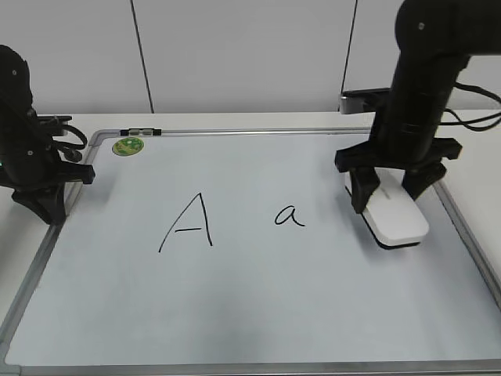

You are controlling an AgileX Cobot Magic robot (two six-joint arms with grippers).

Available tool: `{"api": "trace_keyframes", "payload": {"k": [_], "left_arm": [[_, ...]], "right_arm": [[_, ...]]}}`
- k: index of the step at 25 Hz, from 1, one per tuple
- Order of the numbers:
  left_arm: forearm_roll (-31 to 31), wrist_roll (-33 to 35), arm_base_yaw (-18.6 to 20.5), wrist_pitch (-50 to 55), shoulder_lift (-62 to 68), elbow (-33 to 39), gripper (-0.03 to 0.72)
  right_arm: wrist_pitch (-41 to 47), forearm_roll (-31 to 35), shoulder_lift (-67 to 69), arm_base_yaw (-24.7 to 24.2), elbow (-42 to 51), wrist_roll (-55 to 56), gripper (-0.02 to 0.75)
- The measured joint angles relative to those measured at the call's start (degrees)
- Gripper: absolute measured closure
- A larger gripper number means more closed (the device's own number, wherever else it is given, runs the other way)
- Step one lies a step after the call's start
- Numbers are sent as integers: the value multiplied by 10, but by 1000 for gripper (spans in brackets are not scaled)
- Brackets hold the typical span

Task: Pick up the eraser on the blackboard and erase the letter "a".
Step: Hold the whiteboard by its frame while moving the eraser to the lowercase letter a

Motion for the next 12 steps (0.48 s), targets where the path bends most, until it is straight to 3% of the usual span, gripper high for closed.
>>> {"api": "trace_keyframes", "payload": {"k": [5,12], "left_arm": [[0,0,0,0,0,0,649],[0,0,0,0,0,0,649]], "right_arm": [[3,5,68,7,-89,0,214],[6,14,136,12,-143,0,214]]}}
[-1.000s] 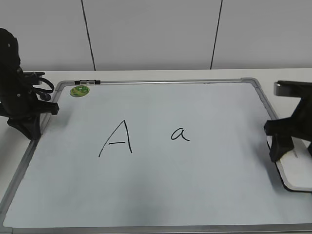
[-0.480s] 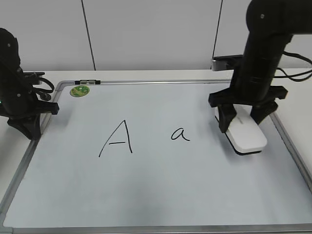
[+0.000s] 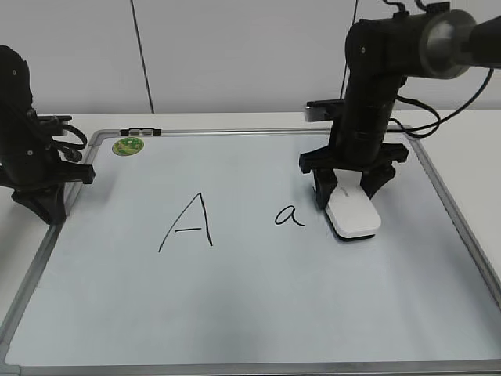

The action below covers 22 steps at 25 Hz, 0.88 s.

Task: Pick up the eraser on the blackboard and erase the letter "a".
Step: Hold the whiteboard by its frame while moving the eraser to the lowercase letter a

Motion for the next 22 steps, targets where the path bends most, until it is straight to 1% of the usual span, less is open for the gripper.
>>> {"api": "trace_keyframes", "payload": {"k": [8,15,17,20,22], "left_arm": [[0,0,1,0,0,0,649],[0,0,1,0,0,0,649],[0,0,1,0,0,0,649],[0,0,1,0,0,0,649],[0,0,1,0,0,0,649]], "right_arm": [[19,-4,36,14,-30,0,214],[17,-13,44,75,-44,-5,214],[16,-4,47,96,-50,-8,214],[16,18,49,108,-54,-16,215],[15,49,51,118,-57,-22,215]]}}
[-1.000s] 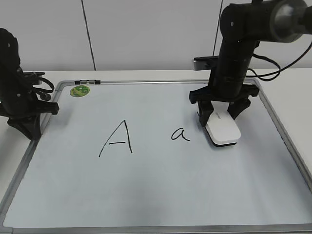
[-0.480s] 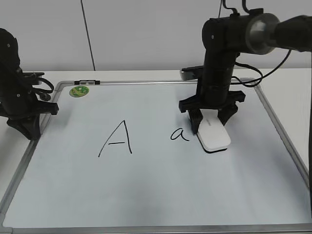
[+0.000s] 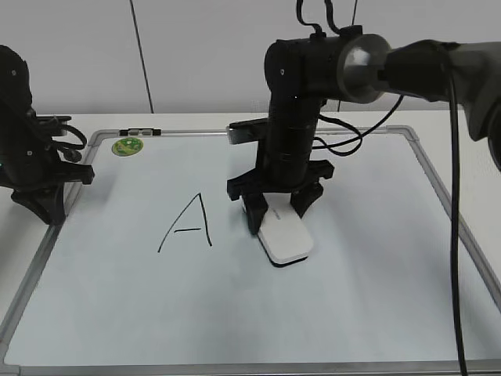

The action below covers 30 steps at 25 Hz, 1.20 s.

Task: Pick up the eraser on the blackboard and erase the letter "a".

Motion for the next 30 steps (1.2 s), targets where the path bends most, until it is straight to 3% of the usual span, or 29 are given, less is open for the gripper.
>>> {"api": "trace_keyframes", "payload": {"k": [16,19,22,30], "left_arm": [[0,0,0,0,0,0,649],[0,0,0,0,0,0,649],[0,0,0,0,0,0,649],[0,0,0,0,0,0,649]], "right_arm": [[-3,16,-1,4,-27,-7,215],[-6,-31,-33,4,-37,20,215],[-6,-126,-62,-2,-39,66,215],[-6,-158,-72,-54,-40,88,215]]}}
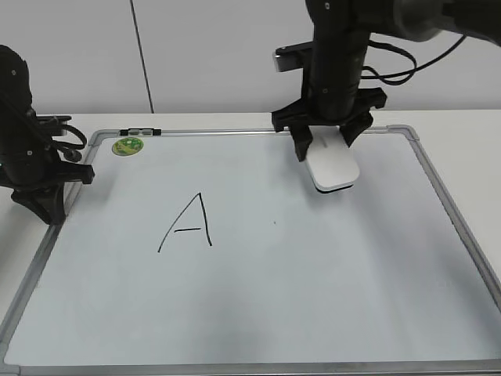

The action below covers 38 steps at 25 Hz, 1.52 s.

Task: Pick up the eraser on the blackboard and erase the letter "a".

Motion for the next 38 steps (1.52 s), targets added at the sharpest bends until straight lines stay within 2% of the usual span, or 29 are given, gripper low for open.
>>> {"api": "trace_keyframes", "payload": {"k": [8,17,25,38], "left_arm": [[0,0,0,0,0,0,649],[0,0,0,0,0,0,649],[0,0,0,1,0,0,649],[0,0,0,1,0,0,649]], "right_arm": [[0,-1,-4,-77,39,0,215],[0,1,-57,-146,171,0,215],[-3,8,-58,-168,179,-36,215],[-4,9,-58,-169,179,-38,215]]}}
